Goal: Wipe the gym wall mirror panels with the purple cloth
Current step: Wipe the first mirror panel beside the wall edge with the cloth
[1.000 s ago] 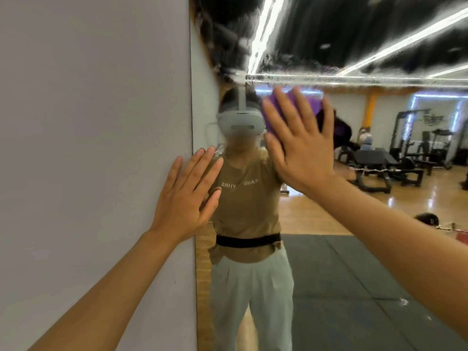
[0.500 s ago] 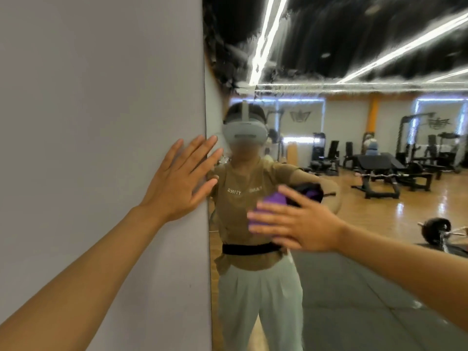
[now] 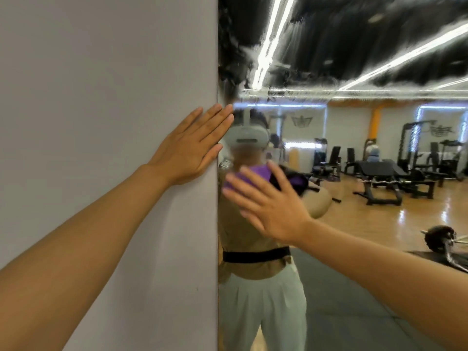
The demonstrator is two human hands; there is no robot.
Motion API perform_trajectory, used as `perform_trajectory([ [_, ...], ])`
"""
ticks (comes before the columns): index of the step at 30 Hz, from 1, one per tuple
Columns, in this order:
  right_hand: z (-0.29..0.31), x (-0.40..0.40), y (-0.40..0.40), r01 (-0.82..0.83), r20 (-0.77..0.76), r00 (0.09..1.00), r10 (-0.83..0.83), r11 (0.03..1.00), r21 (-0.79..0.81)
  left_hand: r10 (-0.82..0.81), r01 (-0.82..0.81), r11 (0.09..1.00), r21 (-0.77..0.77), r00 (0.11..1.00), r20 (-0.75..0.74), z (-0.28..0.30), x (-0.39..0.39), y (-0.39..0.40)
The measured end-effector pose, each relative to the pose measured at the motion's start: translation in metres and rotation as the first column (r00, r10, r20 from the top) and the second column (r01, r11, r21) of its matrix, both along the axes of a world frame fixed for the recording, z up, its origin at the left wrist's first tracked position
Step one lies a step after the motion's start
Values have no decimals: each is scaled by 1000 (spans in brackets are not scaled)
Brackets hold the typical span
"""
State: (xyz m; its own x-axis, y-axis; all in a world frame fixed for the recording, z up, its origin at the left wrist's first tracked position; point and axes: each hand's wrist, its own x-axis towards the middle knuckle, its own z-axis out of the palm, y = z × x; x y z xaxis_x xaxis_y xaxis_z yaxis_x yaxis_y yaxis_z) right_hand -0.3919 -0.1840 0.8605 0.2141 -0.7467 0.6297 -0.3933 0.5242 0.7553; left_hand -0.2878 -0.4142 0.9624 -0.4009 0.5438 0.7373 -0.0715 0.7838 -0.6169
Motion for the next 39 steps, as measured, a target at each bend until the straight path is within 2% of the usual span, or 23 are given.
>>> perform_trajectory([
  [3, -41, 0, 2, 24, -33, 999, -17, 973, 229, 5, -5, 1000, -5, 1000, 16, 1, 0, -2],
  [7, -23, -6, 3, -16, -60, 997, 43, 920, 392, -18, 19, 1000, -11, 999, 36, 3, 1, -3],
  [9, 10, -6, 1, -57, -44, 996, 76, 941, 333, -48, 48, 999, -13, 998, 36, 3, 1, -4],
  [13, 70, 1, -4, -61, 22, 998, 61, 998, 4, -76, 76, 997, 9, 995, 66, 5, 3, -4],
  [16, 79, 2, -9, -74, 42, 996, 80, 989, -127, -84, 83, 996, 11, 994, 75, 6, 5, -4],
  [20, 60, 9, -23, -76, 62, 993, 99, 950, -302, -97, 96, 995, 19, 991, 94, 5, 5, -4],
  [23, 34, 11, -24, -88, 63, 992, 108, 962, -258, -110, 108, 994, 27, 990, 86, 4, 3, -2],
  [29, -65, 6, 2, -15, 52, 999, 9, 993, 117, -107, 107, 994, 25, 994, 10, -2, 1, 2],
  [33, -67, 3, 8, -28, 68, 998, 13, 974, 226, -112, 113, 992, 61, 994, -21, -8, -2, 7],
  [35, -43, 3, 6, -51, 80, 996, 36, 979, 196, -118, 119, 990, 72, 993, -16, -8, -3, 5],
  [39, 36, 9, -12, -16, 122, 992, 36, 987, -160, -149, 146, 985, 93, 988, 28, -4, 1, 5],
])
